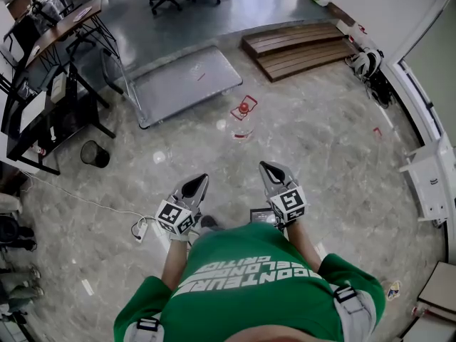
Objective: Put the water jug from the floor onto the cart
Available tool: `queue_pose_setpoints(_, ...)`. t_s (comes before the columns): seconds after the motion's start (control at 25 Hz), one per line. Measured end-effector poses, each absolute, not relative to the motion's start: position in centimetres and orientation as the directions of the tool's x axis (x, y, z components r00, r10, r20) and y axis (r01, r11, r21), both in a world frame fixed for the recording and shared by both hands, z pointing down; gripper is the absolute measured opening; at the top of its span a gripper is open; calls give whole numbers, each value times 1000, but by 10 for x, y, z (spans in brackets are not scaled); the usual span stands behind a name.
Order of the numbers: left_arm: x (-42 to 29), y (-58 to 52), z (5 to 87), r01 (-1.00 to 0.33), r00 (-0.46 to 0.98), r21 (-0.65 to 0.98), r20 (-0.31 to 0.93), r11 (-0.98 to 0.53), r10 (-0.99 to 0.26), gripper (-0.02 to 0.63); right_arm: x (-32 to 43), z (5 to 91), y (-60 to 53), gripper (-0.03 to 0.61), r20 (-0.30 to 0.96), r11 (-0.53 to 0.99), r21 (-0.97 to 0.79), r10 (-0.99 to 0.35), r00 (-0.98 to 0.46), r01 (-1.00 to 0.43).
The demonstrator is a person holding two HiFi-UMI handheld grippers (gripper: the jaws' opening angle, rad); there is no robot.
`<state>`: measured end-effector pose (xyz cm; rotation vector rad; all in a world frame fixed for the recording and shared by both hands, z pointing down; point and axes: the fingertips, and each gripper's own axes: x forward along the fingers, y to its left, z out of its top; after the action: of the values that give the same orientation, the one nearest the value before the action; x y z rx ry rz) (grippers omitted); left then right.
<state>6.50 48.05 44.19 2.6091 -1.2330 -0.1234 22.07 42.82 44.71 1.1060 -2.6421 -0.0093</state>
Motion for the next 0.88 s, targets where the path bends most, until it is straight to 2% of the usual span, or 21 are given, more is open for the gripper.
queue_pose_setpoints(0.88, -6, 491, 453, -731, 651, 292, 23, -617, -759, 9, 139, 458, 441, -8, 319, 717, 133, -684, -656, -684)
